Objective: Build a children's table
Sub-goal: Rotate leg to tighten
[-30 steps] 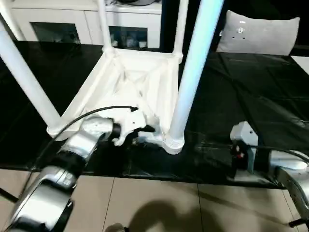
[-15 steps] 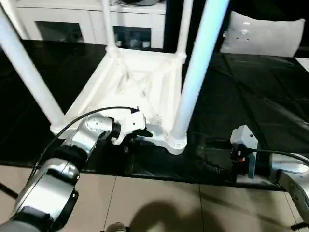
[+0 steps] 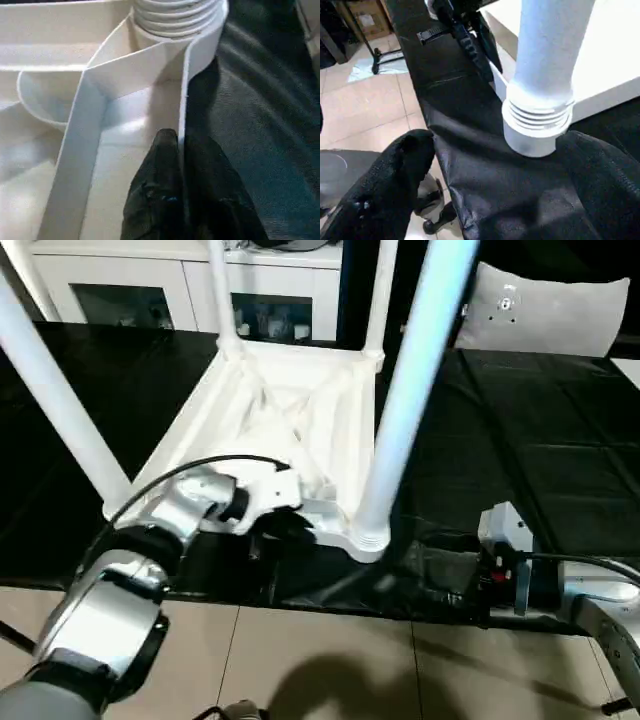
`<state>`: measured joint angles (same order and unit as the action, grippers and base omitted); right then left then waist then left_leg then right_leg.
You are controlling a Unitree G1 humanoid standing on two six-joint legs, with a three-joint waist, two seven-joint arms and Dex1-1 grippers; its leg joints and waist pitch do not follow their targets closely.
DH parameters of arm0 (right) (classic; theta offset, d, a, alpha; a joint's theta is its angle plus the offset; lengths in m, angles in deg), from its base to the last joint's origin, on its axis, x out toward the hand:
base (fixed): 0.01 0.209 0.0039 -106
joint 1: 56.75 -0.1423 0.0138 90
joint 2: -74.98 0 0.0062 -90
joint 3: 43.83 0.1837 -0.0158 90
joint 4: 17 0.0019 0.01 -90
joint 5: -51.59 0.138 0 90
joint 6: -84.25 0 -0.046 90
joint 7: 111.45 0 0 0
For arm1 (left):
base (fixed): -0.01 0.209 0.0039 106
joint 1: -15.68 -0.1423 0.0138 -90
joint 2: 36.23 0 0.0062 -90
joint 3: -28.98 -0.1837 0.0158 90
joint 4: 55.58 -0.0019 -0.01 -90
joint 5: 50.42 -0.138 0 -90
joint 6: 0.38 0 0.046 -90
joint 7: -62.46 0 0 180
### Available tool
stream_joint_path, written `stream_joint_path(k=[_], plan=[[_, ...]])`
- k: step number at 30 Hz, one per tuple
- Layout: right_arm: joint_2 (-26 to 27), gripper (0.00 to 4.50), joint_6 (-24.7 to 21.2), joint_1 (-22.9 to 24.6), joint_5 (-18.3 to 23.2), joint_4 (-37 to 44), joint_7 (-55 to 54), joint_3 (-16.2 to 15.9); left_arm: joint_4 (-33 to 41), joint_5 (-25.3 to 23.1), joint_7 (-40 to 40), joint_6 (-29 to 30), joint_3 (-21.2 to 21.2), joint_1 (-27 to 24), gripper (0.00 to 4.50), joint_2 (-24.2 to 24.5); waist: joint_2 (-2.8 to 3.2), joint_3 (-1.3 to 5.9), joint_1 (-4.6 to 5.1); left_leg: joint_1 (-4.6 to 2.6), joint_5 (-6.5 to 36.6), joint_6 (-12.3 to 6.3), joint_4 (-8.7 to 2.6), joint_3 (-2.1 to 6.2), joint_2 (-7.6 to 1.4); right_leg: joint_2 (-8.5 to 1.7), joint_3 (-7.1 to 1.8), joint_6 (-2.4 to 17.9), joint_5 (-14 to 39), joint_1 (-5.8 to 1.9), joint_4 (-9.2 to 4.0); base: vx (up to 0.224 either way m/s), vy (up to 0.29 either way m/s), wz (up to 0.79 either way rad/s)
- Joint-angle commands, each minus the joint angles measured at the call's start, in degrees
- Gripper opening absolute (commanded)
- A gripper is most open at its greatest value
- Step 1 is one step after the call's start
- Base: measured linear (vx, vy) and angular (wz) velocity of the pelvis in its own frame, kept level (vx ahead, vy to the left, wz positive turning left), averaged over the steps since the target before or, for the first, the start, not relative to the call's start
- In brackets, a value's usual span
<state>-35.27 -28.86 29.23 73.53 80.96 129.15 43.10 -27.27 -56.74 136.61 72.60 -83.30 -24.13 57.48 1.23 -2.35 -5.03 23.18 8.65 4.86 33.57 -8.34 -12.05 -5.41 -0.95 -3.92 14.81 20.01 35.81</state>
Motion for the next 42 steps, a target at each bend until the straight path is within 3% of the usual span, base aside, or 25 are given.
stream_joint_path(k=[1,4,6,7,8,12,14,15,16,17,20,22,23,26,27,28,42], plan=[[-0.73,4.50,0.13,-0.28,-0.24,0.09,0.68,-0.26,-1.29,-1.72,0.98,-0.38,-1.24,0.63,0.04,0.11,-0.82,3.68,-0.21,-1.65,8.30,-4.26,-3.32,-1.22,0.04,-0.91,0.46,17.26,-10.53,-1.52,-3.46,0.000,0.000,0.00],[-0.36,4.50,0.62,-0.80,-0.27,-0.12,0.16,-0.22,-1.56,-2.04,1.59,-0.38,-1.10,0.71,0.04,-0.28,-0.40,3.64,-0.21,-1.73,8.85,-4.13,-3.37,-1.15,0.00,-0.95,0.48,17.39,-9.76,-1.44,-3.48,0.000,0.000,0.00],[-0.19,4.50,0.94,-1.01,-0.38,-0.32,-0.09,-0.18,-1.30,-1.47,2.13,0.05,-0.58,0.51,0.04,-0.54,-0.58,3.65,-0.17,-1.75,9.17,-3.89,-3.40,-1.15,-0.04,-0.92,0.46,17.51,-9.63,-1.49,-3.51,0.000,0.000,0.00],[0.54,4.50,1.66,-1.72,-0.47,-0.94,-0.96,0.24,0.00,0.10,3.69,1.20,0.44,-0.31,0.04,-1.02,-0.20,3.68,-0.21,-1.77,9.06,-3.75,-3.40,-1.11,-0.02,-0.93,0.48,17.75,-10.11,-1.46,-3.44,0.000,0.000,0.00],[0.75,4.50,1.72,-1.94,-0.41,-1.12,-1.17,0.37,0.47,0.42,4.07,1.44,0.57,-0.61,0.04,-1.08,-0.37,3.72,-0.15,-1.76,8.89,-3.70,-3.36,-1.15,0.00,-0.92,0.47,17.87,-10.61,-1.47,-3.42,0.000,0.000,0.00],[2.21,4.50,1.16,-3.91,1.10,-2.59,-1.66,1.39,5.35,2.51,6.88,2.42,0.90,-3.80,0.04,-1.11,-0.10,3.84,-0.37,-1.80,8.08,-4.26,-3.23,-1.23,-0.06,-0.83,0.50,18.89,-13.62,-1.54,-3.14,0.000,0.000,0.00],[2.25,4.32,1.10,-4.44,1.68,-3.04,-0.89,1.46,7.38,3.10,7.31,2.50,0.82,-5.21,0.01,-1.19,-0.10,3.89,-0.39,-1.80,8.23,-4.50,-3.21,-1.21,-0.11,-0.81,0.55,18.94,-14.06,-1.56,-3.07,0.000,0.000,0.00],[2.03,4.32,0.40,-5.97,2.89,-4.76,2.11,0.62,12.44,4.17,7.75,3.09,0.32,-8.64,0.01,-1.31,-0.18,3.90,-0.46,-1.83,8.47,-4.65,-3.25,-1.22,-0.19,-0.85,0.61,18.96,-13.96,-1.59,-3.05,0.000,0.000,0.00],[1.98,4.18,0.38,-6.13,2.92,-4.97,2.47,0.45,12.89,4.21,7.73,3.08,0.25,-8.96,0.00,-1.33,-0.45,3.86,-0.50,-1.62,8.43,-5.03,-3.24,-1.23,-0.17,-0.87,0.71,19.10,-13.66,-1.67,-2.98,0.000,0.000,0.00],[1.87,4.01,0.31,-6.40,2.95,-5.32,3.09,0.10,13.51,4.20,7.67,3.03,0.12,-9.41,0.00,-1.37,-0.20,3.82,-0.56,-1.81,8.88,-5.21,-3.27,-1.29,-0.31,-0.88,0.67,18.95,-12.35,-1.42,-3.15,0.000,0.000,0.00],[1.46,3.91,0.14,-8.00,2.34,-7.28,5.76,-2.09,17.38,3.93,6.79,3.62,0.31,-11.19,0.00,-1.68,-0.62,3.72,-0.72,-1.76,8.67,-5.33,-3.30,-1.37,-0.29,-0.89,0.67,18.53,-10.35,-1.35,-3.26,0.000,0.000,0.00],[1.91,3.84,0.65,-9.08,1.81,-8.82,6.13,-2.62,19.67,4.18,7.15,4.70,0.18,-12.02,0.00,-1.42,-0.51,3.69,-0.82,-1.84,8.77,-5.04,-3.38,-1.40,-0.38,-0.93,0.66,18.19,-8.84,-1.13,-3.29,0.000,0.000,0.00],[2.22,3.51,0.87,-9.76,1.60,-9.73,6.14,-2.76,20.86,4.28,7.32,5.24,0.05,-12.43,0.00,-1.20,-0.54,3.74,-0.75,-1.76,8.60,-4.87,-3.39,-1.39,-0.30,-0.93,0.67,18.19,-8.58,-1.17,-3.27,0.000,0.000,0.00],[2.65,3.46,0.79,-10.81,1.77,-11.00,6.56,-3.13,23.95,4.55,7.61,6.92,-0.14,-13.63,0.00,-0.42,-0.58,3.78,-0.85,-1.81,8.09,-4.79,-3.36,-1.43,-0.31,-0.87,0.66,17.95,-8.90,-1.12,-3.23,0.000,0.000,0.00],[2.79,3.37,0.68,-11.54,1.52,-11.93,7.54,-3.92,26.02,4.39,7.78,8.13,-0.39,-14.47,0.00,0.35,-0.92,3.76,-0.87,-1.71,7.52,-5.05,-3.31,-1.48,-0.24,-0.81,0.63,17.76,-9.57,-1.20,-3.23,0.000,0.000,0.00],[3.00,3.22,0.55,-11.95,1.42,-12.43,7.93,-4.34,26.79,4.21,7.87,8.59,-0.53,-14.81,0.00,0.79,-0.61,3.82,-0.83,-1.57,7.13,-5.19,-3.35,-1.39,-0.18,-0.85,0.74,17.54,-9.73,-1.21,-3.04,0.000,0.000,0.00],[4.26,2.16,-1.39,-11.83,2.86,-12.32,9.13,-5.56,32.03,4.82,7.89,14.66,-0.27,-16.94,0.00,1.97,-0.32,3.76,-0.50,-1.73,7.95,-4.23,-3.45,-1.42,-0.11,-0.63,0.73,17.33,-9.00,-1.00,-3.18,0.000,0.000,0.00]])
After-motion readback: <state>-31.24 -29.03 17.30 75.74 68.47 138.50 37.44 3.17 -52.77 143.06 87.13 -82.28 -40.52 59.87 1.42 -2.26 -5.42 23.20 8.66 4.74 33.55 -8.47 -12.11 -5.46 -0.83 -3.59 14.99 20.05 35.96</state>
